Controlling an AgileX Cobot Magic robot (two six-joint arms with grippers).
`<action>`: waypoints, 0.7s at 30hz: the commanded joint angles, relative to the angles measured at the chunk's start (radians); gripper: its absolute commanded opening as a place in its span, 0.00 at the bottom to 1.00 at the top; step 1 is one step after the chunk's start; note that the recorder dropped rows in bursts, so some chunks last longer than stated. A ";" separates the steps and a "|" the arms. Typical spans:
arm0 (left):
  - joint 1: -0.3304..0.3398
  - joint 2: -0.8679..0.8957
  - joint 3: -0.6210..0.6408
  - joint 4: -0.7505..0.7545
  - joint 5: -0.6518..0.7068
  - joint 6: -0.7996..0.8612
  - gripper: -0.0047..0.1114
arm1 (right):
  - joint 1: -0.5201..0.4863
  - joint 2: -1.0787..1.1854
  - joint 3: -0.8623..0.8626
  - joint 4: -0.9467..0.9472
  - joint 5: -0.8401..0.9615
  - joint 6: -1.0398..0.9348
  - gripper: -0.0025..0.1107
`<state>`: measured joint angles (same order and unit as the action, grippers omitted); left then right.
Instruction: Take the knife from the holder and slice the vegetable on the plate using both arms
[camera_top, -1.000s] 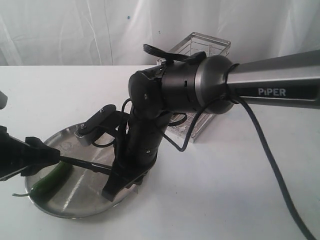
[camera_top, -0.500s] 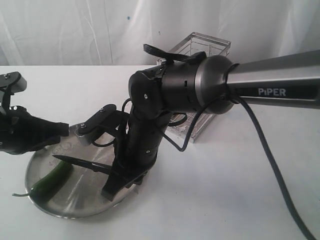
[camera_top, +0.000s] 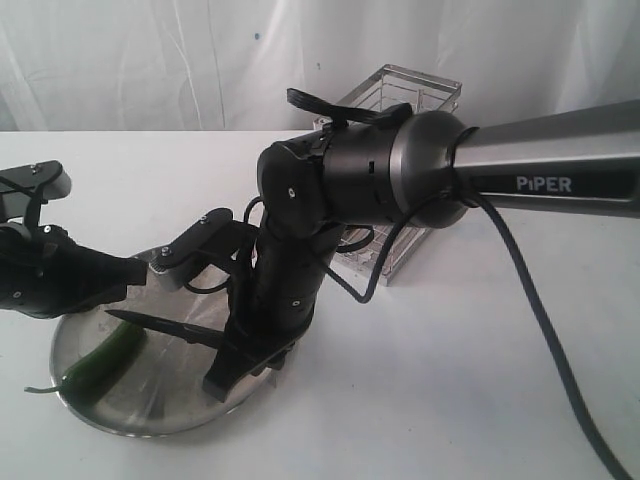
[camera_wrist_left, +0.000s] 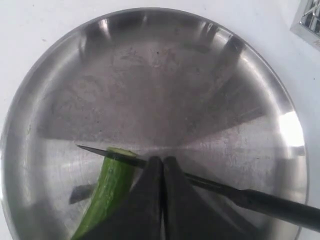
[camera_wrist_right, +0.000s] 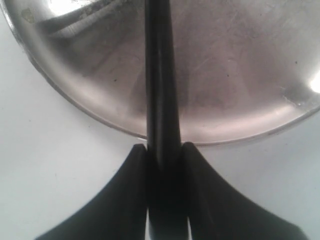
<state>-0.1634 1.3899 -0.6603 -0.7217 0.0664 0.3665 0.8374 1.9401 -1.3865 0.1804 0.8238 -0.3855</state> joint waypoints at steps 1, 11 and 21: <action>0.001 -0.002 -0.005 -0.017 -0.008 0.004 0.04 | 0.000 -0.005 0.003 0.004 -0.010 0.004 0.02; 0.001 0.071 -0.025 -0.017 -0.035 0.004 0.04 | 0.000 -0.005 0.003 0.004 -0.012 0.004 0.02; 0.003 0.111 -0.094 -0.013 0.005 0.004 0.04 | 0.000 -0.005 0.003 0.004 -0.012 0.004 0.02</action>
<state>-0.1634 1.5004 -0.7490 -0.7217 0.0466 0.3703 0.8374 1.9401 -1.3865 0.1804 0.8200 -0.3855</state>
